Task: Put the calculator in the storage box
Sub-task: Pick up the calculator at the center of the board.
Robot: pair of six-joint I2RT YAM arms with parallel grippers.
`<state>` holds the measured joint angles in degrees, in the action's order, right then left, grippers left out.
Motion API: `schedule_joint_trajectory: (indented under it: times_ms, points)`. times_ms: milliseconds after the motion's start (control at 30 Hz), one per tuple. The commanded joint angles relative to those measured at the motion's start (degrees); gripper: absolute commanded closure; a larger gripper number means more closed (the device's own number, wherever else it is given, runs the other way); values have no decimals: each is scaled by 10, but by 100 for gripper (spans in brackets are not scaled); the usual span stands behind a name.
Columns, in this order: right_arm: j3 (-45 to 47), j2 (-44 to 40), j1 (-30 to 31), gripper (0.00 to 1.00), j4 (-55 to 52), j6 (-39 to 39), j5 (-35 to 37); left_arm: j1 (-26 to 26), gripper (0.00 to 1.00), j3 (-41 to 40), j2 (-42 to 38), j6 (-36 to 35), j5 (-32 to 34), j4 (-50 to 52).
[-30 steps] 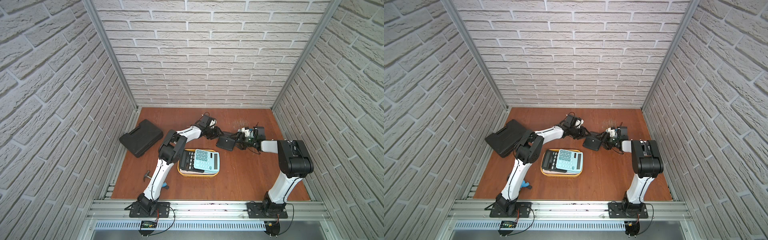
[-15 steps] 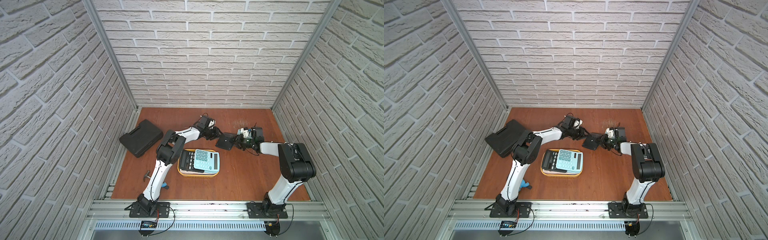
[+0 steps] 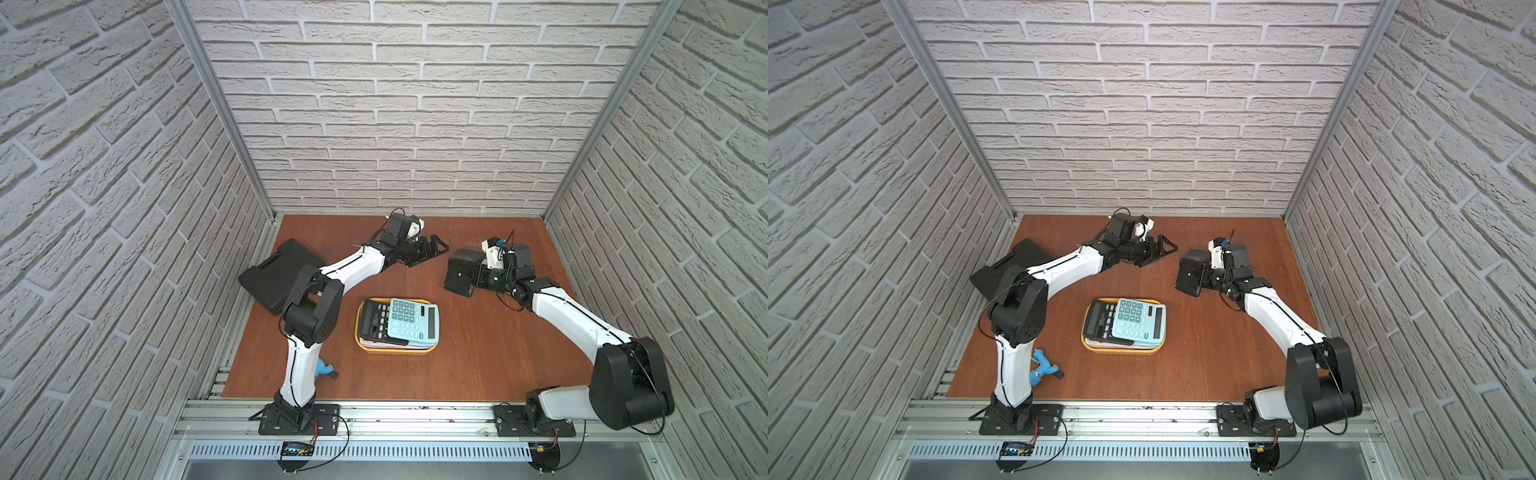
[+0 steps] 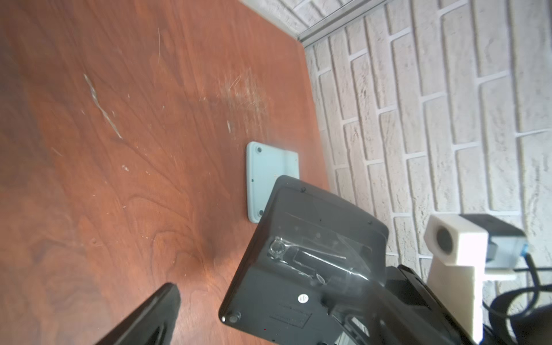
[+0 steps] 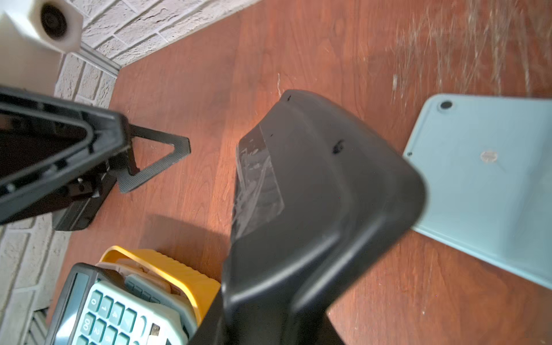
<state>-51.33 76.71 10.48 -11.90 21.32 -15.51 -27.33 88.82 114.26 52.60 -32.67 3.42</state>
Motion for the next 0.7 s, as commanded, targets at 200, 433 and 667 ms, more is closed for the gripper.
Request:
schedule_joint_trajectory:
  times_ms: [200,433,667]
  points:
    - [11,-119,129,97,12,-206,280,24,2,-64,-136,-27,36,54]
    - [27,-110,229,97,93,-330,423,29,2,-96,-216,-37,71,86]
    - [12,-12,338,97,200,-494,620,57,2,-99,-243,-35,31,123]
